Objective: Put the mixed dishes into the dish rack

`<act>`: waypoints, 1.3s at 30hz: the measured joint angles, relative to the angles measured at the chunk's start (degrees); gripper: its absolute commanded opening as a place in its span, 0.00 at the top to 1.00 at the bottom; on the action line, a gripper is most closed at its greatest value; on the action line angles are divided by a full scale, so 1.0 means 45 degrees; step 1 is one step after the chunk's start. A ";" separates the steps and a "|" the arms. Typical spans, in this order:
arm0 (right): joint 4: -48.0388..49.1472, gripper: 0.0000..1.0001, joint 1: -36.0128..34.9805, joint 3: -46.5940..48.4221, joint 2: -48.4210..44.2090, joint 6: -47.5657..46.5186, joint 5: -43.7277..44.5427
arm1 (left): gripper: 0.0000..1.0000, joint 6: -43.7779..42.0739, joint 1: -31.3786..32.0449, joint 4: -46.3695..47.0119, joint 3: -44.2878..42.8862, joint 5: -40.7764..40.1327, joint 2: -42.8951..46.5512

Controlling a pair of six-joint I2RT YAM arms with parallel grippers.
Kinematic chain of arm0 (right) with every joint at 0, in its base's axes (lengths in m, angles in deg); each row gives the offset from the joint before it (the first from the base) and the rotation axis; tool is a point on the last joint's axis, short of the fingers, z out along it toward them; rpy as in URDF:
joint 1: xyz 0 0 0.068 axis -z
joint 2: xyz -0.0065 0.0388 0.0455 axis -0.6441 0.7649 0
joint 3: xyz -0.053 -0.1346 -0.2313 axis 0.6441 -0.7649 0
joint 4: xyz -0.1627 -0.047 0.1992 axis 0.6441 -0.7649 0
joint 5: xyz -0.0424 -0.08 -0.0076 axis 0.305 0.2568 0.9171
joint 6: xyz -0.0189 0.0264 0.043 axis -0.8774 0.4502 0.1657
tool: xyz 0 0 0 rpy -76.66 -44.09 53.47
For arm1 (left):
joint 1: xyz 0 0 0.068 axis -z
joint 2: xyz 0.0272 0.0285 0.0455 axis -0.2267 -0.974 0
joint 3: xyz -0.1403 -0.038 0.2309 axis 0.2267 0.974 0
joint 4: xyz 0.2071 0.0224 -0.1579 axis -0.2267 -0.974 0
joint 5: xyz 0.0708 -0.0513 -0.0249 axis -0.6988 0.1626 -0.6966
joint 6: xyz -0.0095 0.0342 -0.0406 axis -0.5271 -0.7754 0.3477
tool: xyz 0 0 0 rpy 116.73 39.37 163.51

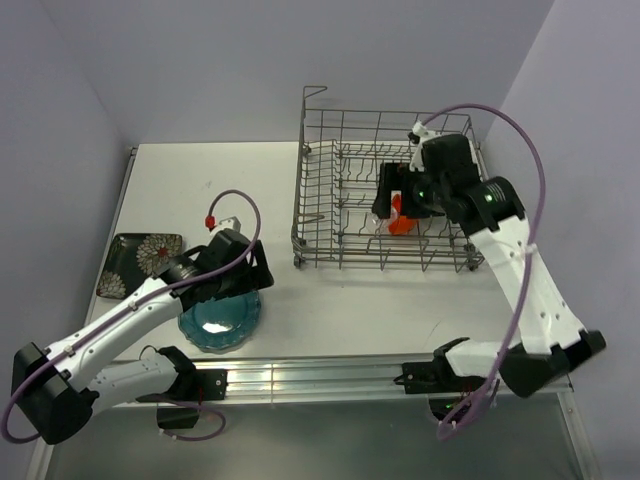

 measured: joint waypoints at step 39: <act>1.4022 0.30 -0.7252 -1.4508 -0.3249 0.8136 -0.4532 | 0.01 0.2681 0.2919 -0.3055 -0.3177 -0.3279 0.2885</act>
